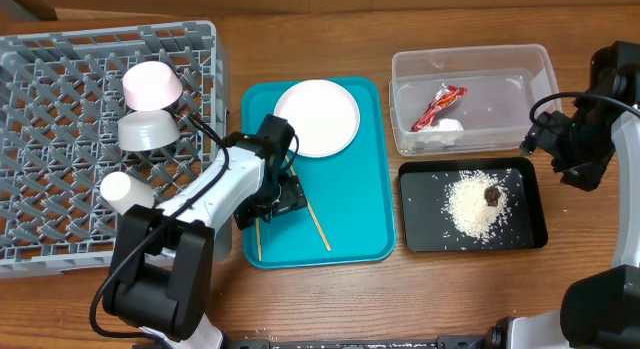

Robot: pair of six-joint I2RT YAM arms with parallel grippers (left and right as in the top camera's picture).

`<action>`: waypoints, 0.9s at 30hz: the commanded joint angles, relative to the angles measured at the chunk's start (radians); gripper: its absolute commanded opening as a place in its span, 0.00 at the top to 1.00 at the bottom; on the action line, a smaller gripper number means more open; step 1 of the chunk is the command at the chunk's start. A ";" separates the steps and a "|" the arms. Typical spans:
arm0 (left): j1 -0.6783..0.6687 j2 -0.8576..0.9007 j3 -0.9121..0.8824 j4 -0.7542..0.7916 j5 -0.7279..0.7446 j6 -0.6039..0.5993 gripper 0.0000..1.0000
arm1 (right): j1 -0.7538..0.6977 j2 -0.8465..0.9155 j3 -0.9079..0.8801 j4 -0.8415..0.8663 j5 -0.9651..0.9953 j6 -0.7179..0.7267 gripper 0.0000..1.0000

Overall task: Sort waste into correct bins and load items into the dishwasher
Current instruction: 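Move the left gripper to the teal tray and grasp a chopstick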

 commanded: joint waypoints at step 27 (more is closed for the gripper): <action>0.013 -0.039 -0.007 0.097 -0.089 0.163 0.96 | -0.002 -0.021 0.009 0.002 -0.001 -0.003 0.22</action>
